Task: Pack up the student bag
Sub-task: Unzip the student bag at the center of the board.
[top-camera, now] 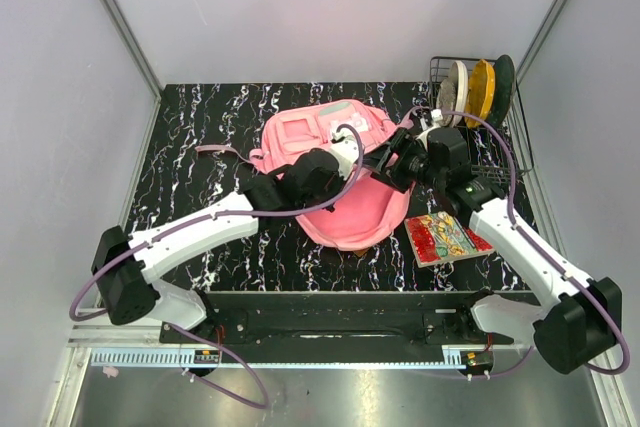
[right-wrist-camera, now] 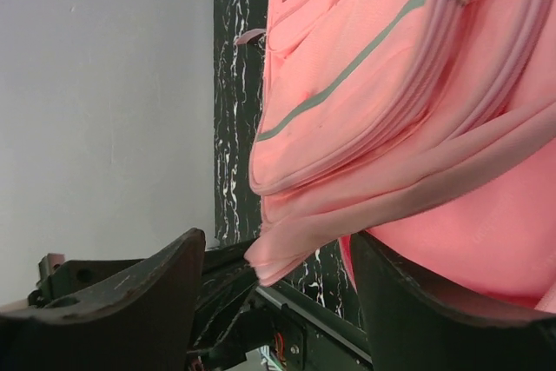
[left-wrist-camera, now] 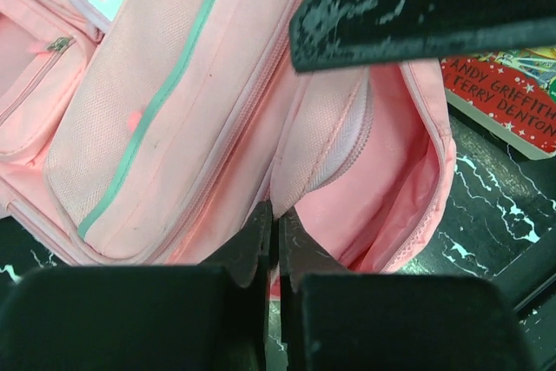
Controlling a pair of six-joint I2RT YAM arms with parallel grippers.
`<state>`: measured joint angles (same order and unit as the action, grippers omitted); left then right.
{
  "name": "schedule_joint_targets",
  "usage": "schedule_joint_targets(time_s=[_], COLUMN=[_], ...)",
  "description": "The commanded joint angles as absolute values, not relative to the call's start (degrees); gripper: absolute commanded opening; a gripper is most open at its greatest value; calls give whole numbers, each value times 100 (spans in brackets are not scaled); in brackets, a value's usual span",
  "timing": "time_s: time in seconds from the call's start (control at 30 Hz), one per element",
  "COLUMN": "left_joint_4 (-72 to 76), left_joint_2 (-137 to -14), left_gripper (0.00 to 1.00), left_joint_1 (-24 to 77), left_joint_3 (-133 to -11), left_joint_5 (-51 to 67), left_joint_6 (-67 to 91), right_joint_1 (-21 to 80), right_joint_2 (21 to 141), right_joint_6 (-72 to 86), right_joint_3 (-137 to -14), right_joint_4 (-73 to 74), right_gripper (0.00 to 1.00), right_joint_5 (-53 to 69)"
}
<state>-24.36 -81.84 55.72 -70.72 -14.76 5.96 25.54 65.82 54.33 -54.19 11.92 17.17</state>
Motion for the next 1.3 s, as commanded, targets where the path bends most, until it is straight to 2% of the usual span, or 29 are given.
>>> schedule_joint_targets(time_s=[0.0, 0.07, 0.13, 0.2, 0.23, 0.33, 0.4, 0.57, 0.7, 0.9, 1.03, 1.17, 1.27], left_joint_4=[-2171, -2162, -2162, -2153, -2145, -2153, -2136, -2118, -2153, -2294, -2583, -2619, -2584], left_joint_2=[-7577, -7462, -7401, -7383, -7365, -7365, -7374, -7532, -7742, -8137, -8490, -8569, -8596], left_gripper=[0, 0, 0, 0, 0, 5, 29, 62, 67, 69, 66, 60, 59], left_joint_1=[5546, 5546, 5546, 5555, 5546, 5546, 5546, 5555, 5599, 5686, 5704, 5704, 5704], left_joint_3=[-6909, -6812, -6742, -6689, -6662, -6627, -6636, -6846, -7074, -7321, -7514, -7436, -7400], left_joint_5=[-1793, -1688, -1565, -1538, -1512, -1416, -1319, -774, -466, -255, -605, -949, -1089], left_joint_6=[721, 712, 712, 729, 729, 738, 712, 607, 335, -95, -272, -334, -334], right_joint_1=[2514, 2514, 2514, 2514, 2522, 2514, 2514, 2514, 2522, 2514, 2522, 2522, 2514], right_joint_2=[6793, 6925, 7004, 7022, 7005, 6900, 6864, 6855, 6829, 6733, 6592, 6478, 6442], right_joint_6=[5598, 5677, 5739, 5792, 5801, 5827, 5818, 5810, 5792, 5678, 5678, 5590, 5581], right_joint_3=[-5414, -5327, -5291, -5265, -5256, -5194, -5168, -5185, -5238, -5396, -5388, -5405, -5396], right_joint_4=[1055, 862, 616, 458, 431, 387, 396, 325, 351, 510, 589, 764, 826], right_gripper=[70, 64, 51, 36, 20, 0, 0, 0, 0, 0, 0, 0, 0], right_joint_5=[1748, 1906, 1995, 2100, 2109, 2066, 2065, 2162, 2145, 2083, 2013, 1908, 1872])
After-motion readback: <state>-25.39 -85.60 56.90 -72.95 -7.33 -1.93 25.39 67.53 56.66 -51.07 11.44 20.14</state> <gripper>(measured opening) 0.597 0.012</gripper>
